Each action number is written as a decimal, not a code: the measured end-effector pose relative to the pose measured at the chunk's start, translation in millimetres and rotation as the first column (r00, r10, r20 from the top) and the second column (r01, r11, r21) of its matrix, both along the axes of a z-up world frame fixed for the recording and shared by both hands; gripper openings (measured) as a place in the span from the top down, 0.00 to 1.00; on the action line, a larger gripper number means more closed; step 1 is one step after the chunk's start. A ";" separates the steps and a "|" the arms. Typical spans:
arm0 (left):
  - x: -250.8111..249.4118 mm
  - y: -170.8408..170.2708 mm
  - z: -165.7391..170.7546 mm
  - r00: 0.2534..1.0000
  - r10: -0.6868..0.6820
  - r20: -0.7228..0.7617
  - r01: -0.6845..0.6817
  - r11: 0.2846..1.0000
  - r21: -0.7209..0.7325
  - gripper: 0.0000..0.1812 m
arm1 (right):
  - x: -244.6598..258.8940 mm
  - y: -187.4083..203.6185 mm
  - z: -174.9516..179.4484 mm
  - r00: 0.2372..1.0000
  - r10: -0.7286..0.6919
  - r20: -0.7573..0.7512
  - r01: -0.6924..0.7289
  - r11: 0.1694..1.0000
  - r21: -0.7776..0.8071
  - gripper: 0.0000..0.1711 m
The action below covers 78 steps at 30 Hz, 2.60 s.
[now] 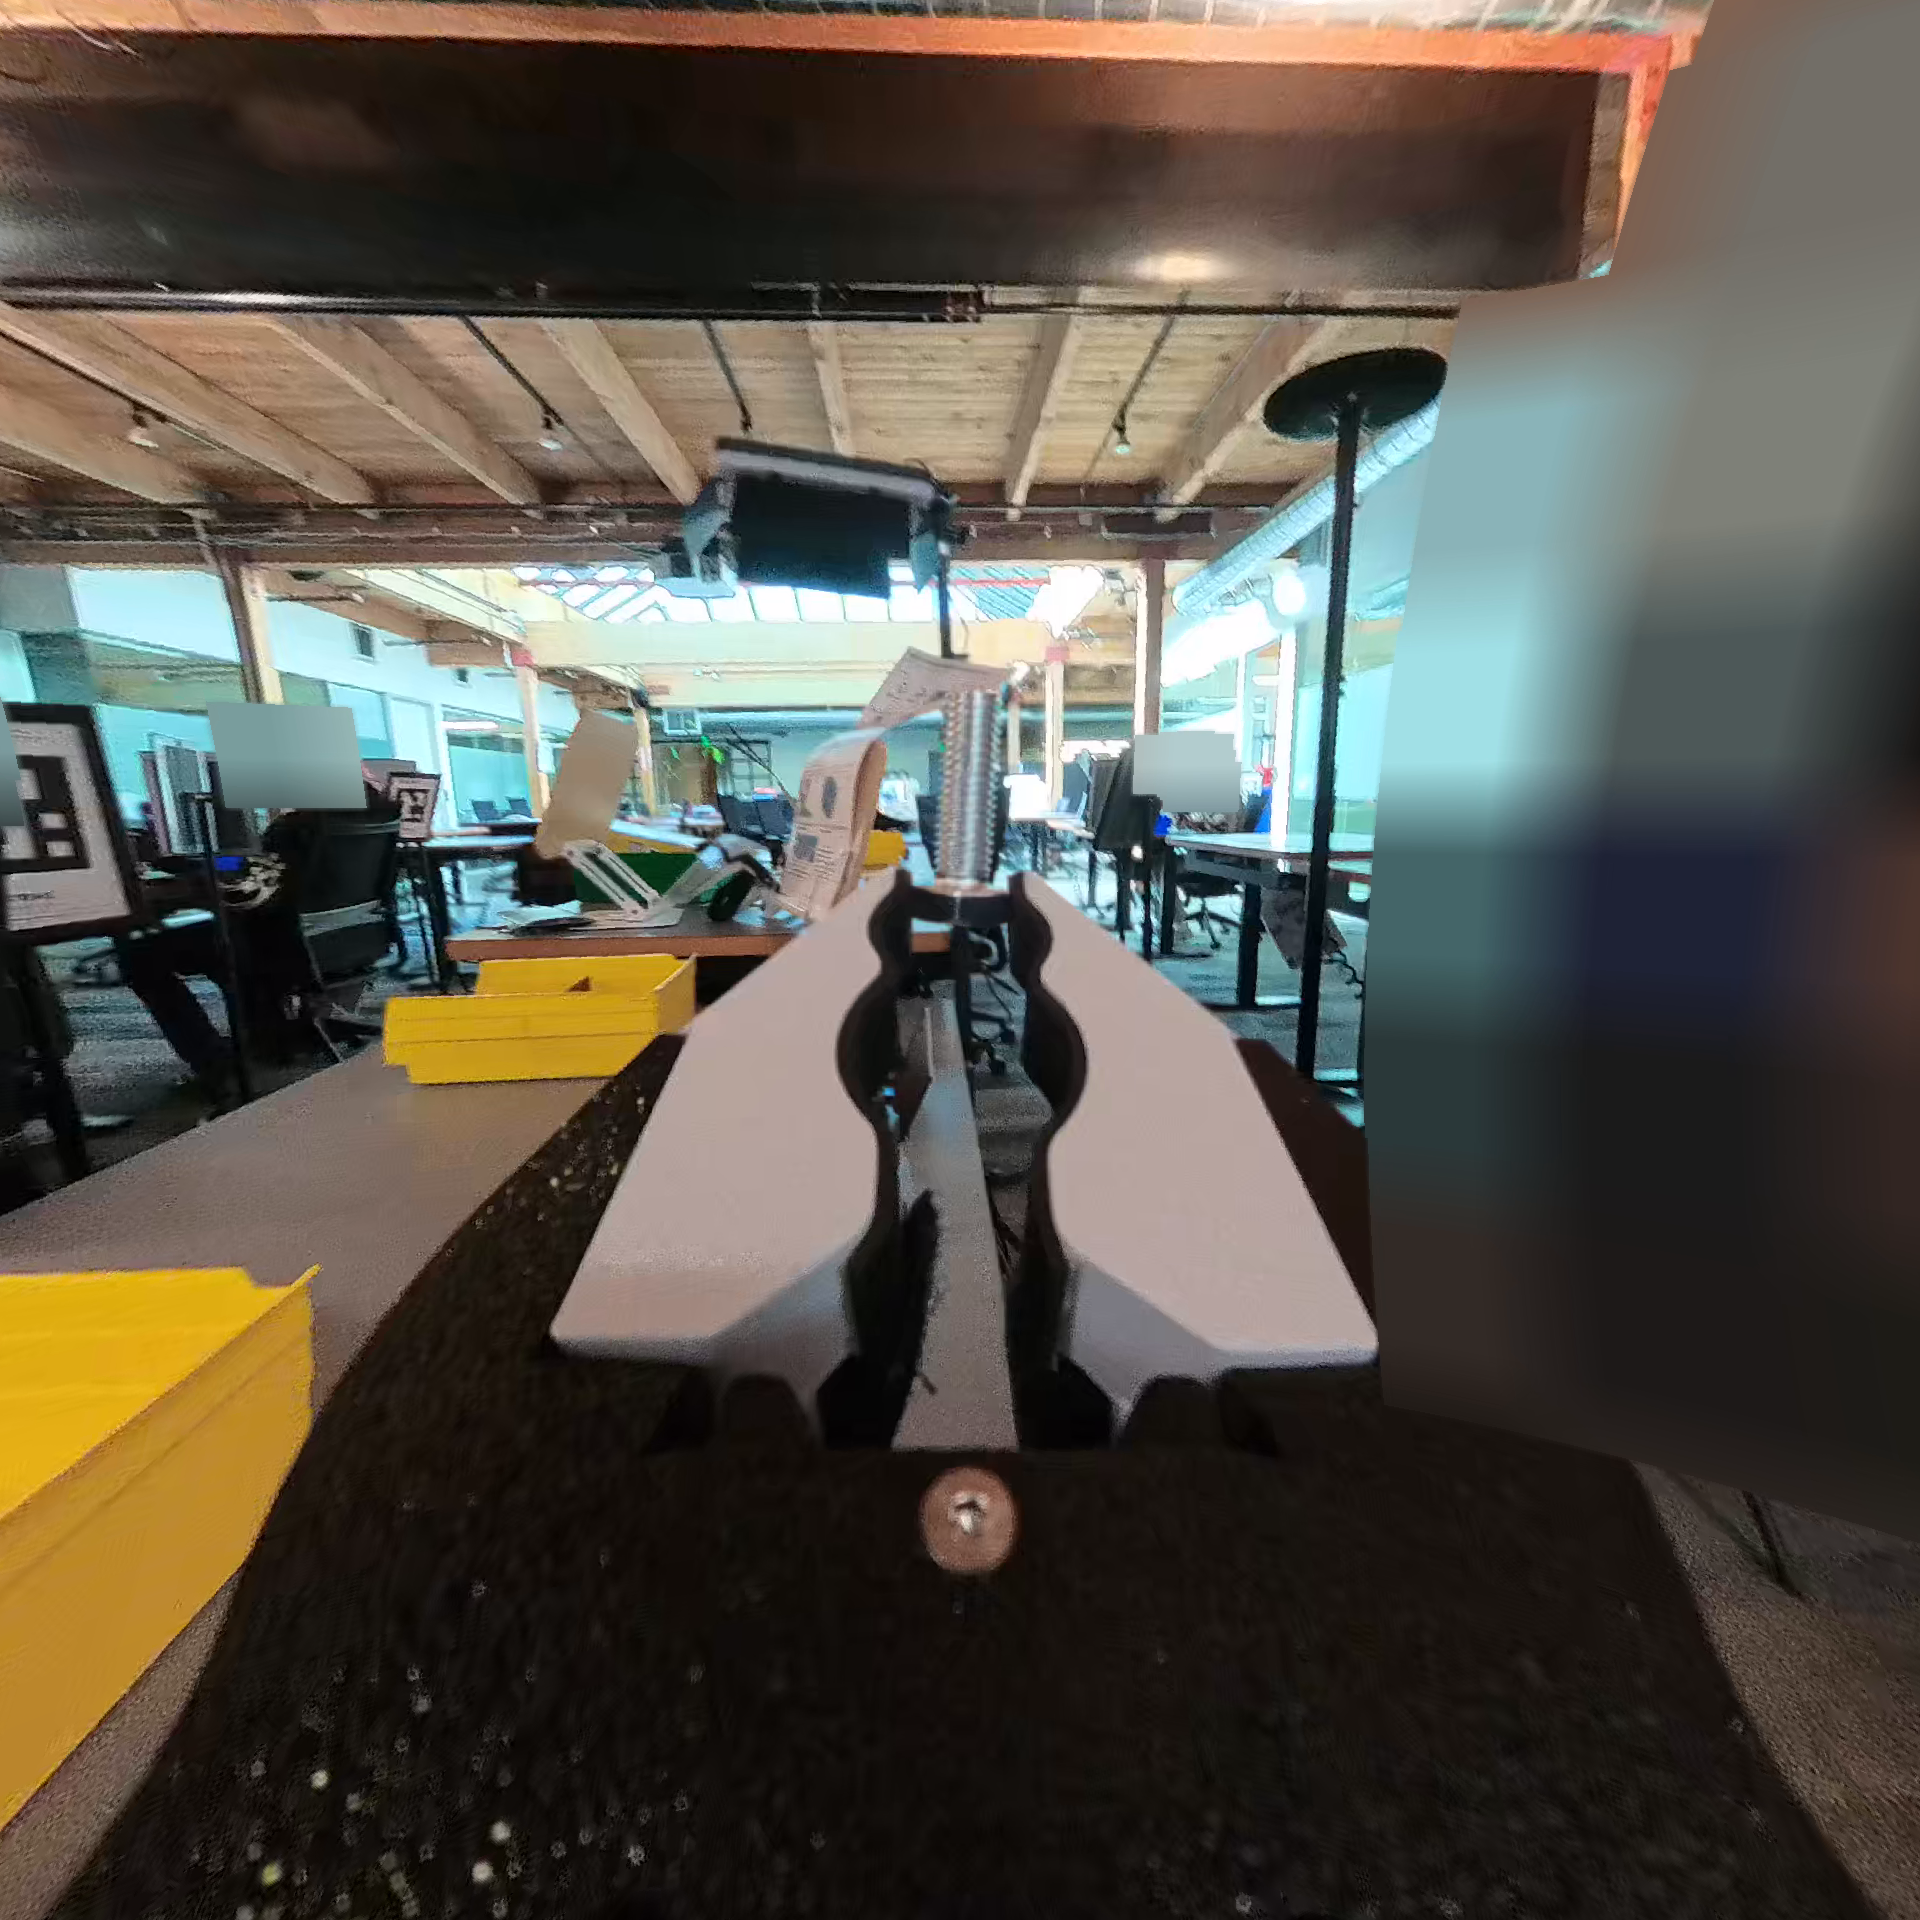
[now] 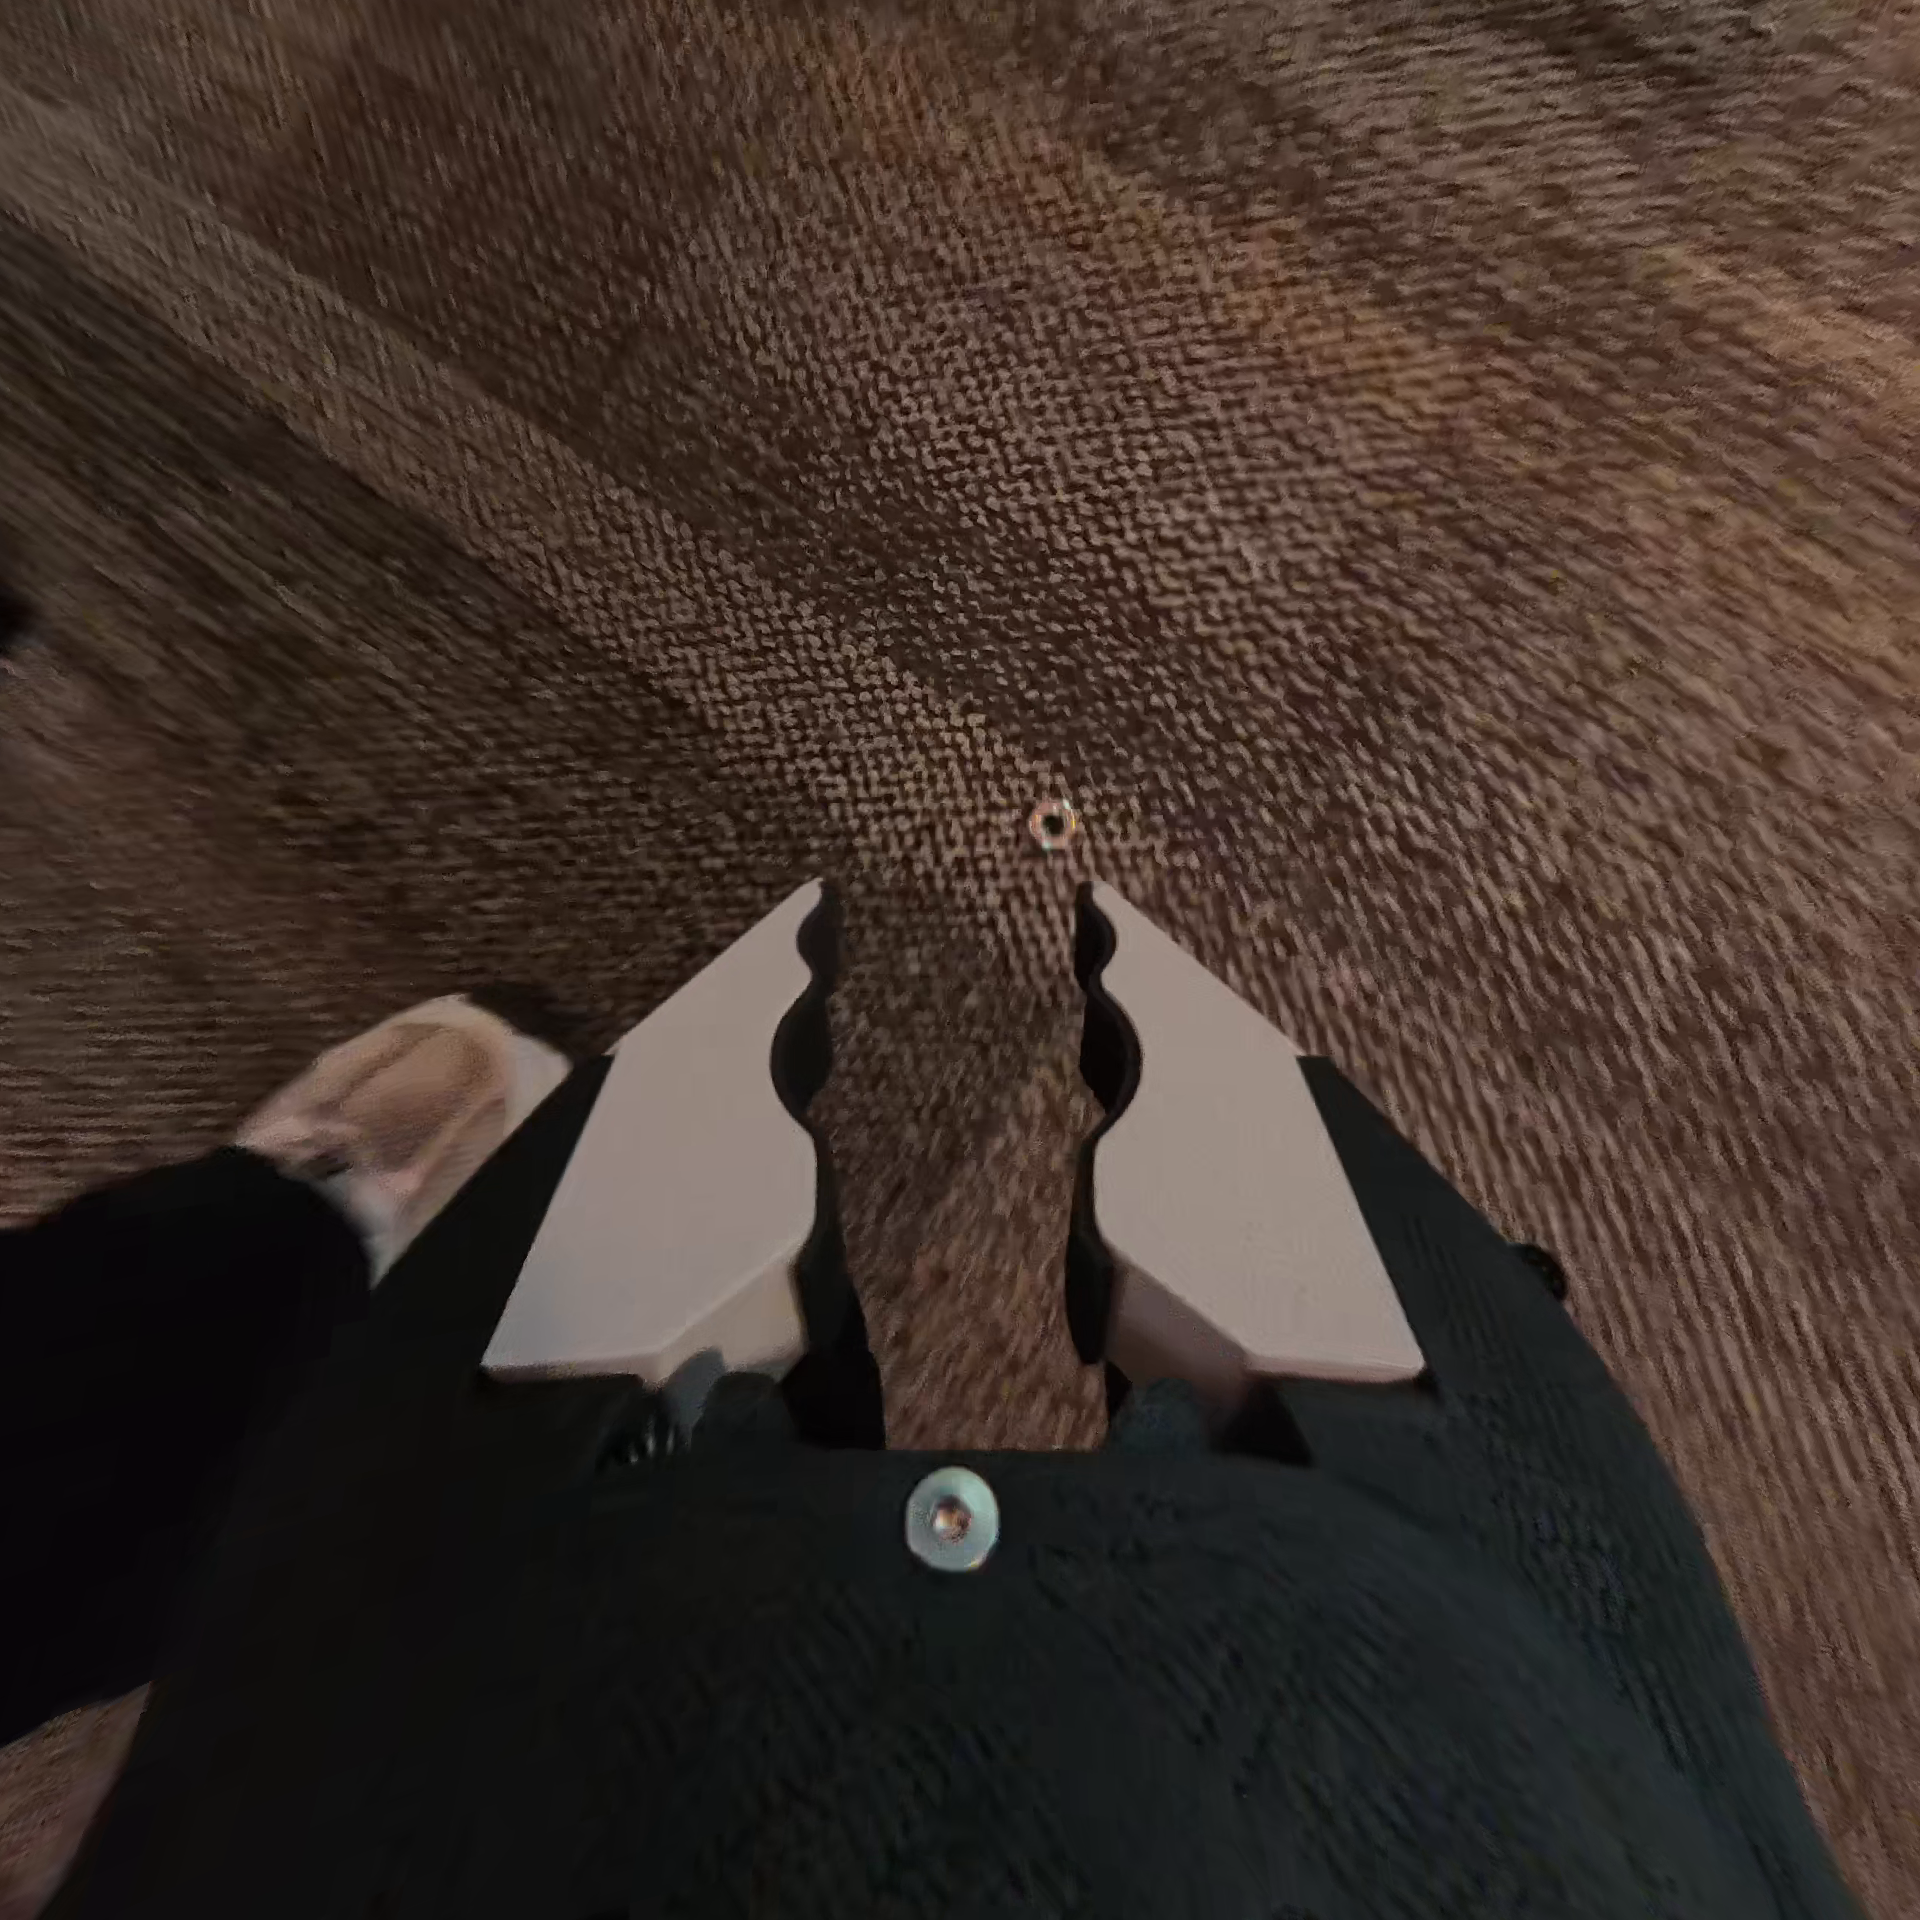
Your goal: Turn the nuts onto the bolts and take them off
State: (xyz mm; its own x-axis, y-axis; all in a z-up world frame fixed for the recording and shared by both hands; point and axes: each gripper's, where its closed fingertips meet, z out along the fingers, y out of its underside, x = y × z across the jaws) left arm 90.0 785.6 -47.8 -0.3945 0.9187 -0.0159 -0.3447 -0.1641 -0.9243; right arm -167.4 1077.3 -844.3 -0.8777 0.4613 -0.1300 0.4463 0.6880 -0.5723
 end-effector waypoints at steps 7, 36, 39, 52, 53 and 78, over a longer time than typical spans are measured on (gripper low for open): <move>0.7 -19.2 -43.0 0.995 0.095 -0.025 -0.096 0.995 -0.012 0.91 | -26.6 -27.3 -116.0 0.977 0.198 -0.085 -0.188 0.976 0.109 0.77; 9.4 -39.4 -85.2 0.971 0.165 0.171 -0.158 0.986 -0.054 0.91 | -12.4 -31.1 -133.3 0.988 0.150 0.036 -0.153 0.979 0.138 0.91; 11.2 -38.2 -86.1 0.968 0.170 0.187 -0.160 0.985 -0.070 0.91 | -6.7 -39.5 -130.3 0.980 0.197 0.016 -0.198 0.976 0.088 0.82; 29.7 -45.3 -100.7 0.958 0.195 0.208 -0.190 0.981 -0.044 0.91 | -2.4 -54.9 -139.6 0.965 0.255 -0.068 -0.235 0.947 0.217 0.91; 31.2 -45.0 -99.8 0.958 0.197 0.207 -0.192 0.980 -0.044 0.91 | -1.4 -55.3 -135.3 0.967 0.250 -0.059 -0.230 0.946 0.227 0.91; 320.1 89.1 206.3 0.821 0.535 -0.200 -0.457 0.825 0.331 0.91 | 106.5 46.7 462.6 0.885 0.464 0.025 -0.452 0.847 0.279 0.90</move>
